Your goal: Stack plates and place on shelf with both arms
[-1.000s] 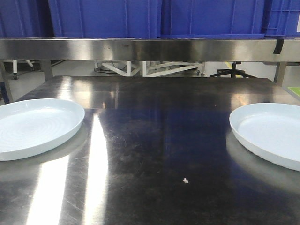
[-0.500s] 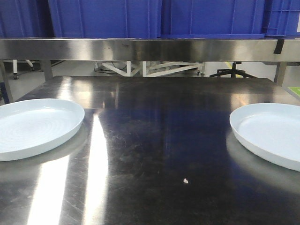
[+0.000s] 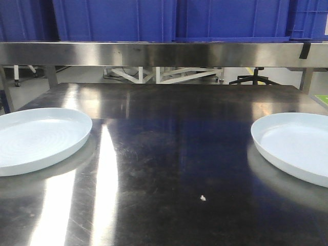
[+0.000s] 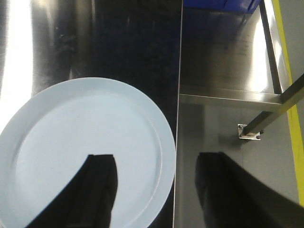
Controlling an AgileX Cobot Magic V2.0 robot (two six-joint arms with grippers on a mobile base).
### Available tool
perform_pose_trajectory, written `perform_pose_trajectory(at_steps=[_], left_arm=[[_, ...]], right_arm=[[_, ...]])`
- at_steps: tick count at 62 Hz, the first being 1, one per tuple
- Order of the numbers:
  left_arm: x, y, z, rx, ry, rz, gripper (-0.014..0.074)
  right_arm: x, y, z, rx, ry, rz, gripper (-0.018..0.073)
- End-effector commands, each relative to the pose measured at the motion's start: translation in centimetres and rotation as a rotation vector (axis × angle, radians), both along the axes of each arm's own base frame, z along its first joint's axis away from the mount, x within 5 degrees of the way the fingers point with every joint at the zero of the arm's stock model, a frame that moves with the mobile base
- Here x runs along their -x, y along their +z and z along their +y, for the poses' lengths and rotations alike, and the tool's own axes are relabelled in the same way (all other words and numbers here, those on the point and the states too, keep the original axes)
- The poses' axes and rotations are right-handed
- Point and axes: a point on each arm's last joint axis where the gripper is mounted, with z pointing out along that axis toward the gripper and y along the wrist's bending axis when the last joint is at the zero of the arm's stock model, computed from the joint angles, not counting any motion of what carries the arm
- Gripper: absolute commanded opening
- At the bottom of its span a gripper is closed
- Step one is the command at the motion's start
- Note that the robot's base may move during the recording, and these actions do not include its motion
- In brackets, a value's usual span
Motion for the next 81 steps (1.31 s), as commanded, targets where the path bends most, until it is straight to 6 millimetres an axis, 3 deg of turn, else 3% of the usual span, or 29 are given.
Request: perform_pose_trajectory(at_steps=[1, 24, 70, 75, 81], left_arm=[[-1.9, 0.3, -0.4, 0.02, -0.004, -0.08, 0.0526], [-6.8, -6.8, -1.3, 0.005, -0.019, 0.11, 0.0526], [-8.6, -10.9, -1.7, 0.003, -0.03, 0.194, 0.0524], [-8.7, -11.0, -1.7, 0.002, -0.03, 0.199, 0.0443], [-8.6, -10.9, -1.7, 0.007, -0.028, 0.195, 0.0189]], right_arm=[[-0.7, 1.9, 0.1, 0.01, 0.017, -0.119, 0.0496], [-0.9, 1.8, 0.1, 0.01, 0.018, -0.121, 0.0496], [-0.9, 1.8, 0.1, 0.01, 0.017, -0.117, 0.0496], [-0.9, 1.8, 0.1, 0.01, 0.017, -0.117, 0.0496], [-0.9, 1.8, 0.1, 0.01, 0.017, -0.117, 0.0496]])
